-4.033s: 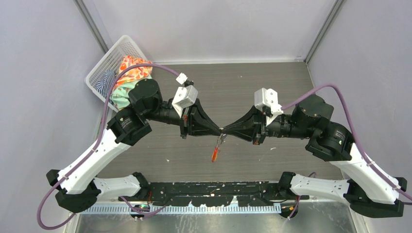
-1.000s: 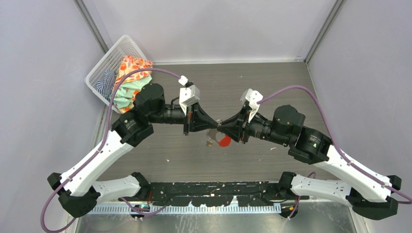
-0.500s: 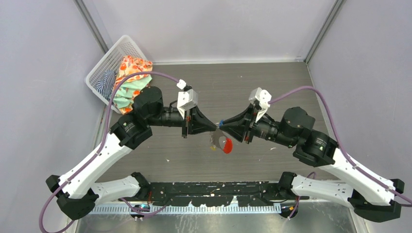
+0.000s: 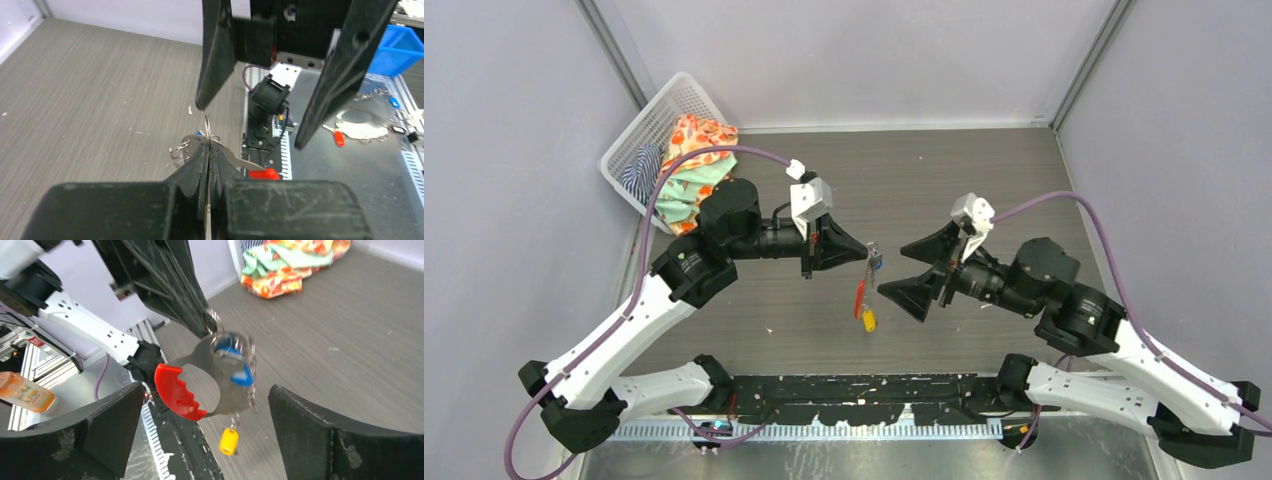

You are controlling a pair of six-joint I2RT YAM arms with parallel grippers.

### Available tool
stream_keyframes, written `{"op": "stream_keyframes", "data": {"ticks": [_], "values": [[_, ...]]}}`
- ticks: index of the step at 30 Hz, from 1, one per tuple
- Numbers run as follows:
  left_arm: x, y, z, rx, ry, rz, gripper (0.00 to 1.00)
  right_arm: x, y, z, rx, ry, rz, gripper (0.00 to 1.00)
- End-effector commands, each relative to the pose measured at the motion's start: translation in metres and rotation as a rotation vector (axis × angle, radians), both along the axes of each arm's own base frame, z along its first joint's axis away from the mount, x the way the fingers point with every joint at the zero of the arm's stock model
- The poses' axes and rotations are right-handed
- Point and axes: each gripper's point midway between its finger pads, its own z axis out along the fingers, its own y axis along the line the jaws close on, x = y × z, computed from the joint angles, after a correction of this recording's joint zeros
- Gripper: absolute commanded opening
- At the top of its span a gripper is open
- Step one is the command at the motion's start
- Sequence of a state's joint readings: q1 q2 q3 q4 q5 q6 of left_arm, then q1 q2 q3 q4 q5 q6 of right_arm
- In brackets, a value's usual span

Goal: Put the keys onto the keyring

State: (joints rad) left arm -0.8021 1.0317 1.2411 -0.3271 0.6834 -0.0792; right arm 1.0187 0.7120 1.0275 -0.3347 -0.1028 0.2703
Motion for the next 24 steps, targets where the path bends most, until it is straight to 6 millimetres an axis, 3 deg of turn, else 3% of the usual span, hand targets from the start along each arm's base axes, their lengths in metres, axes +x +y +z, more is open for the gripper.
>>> {"op": "stream_keyframes", "data": {"ticks": [1,7,15,21,24], "values": [[0.025,0.003,0.022,-0.061,-0.048,0.139,0.0,0.011,0.009,-0.016,-0.008,0.08,-0.047,1.0],[0.049,0.009,0.017,-0.041,-0.047,0.275,0.0,0.021,0.012,-0.026,-0.036,0.073,-0.097,1.0],[0.044,0.004,0.02,-0.054,-0.036,0.232,0.0,0.044,0.017,-0.037,-0.117,-0.018,-0.166,0.98],[0.038,0.004,0.025,-0.061,-0.038,0.206,0.0,0.065,0.025,-0.045,-0.215,-0.114,-0.202,0.73],[0.039,0.005,0.026,-0.062,-0.043,0.213,0.0,0.064,0.029,-0.05,-0.233,-0.116,-0.185,0.39]]}}
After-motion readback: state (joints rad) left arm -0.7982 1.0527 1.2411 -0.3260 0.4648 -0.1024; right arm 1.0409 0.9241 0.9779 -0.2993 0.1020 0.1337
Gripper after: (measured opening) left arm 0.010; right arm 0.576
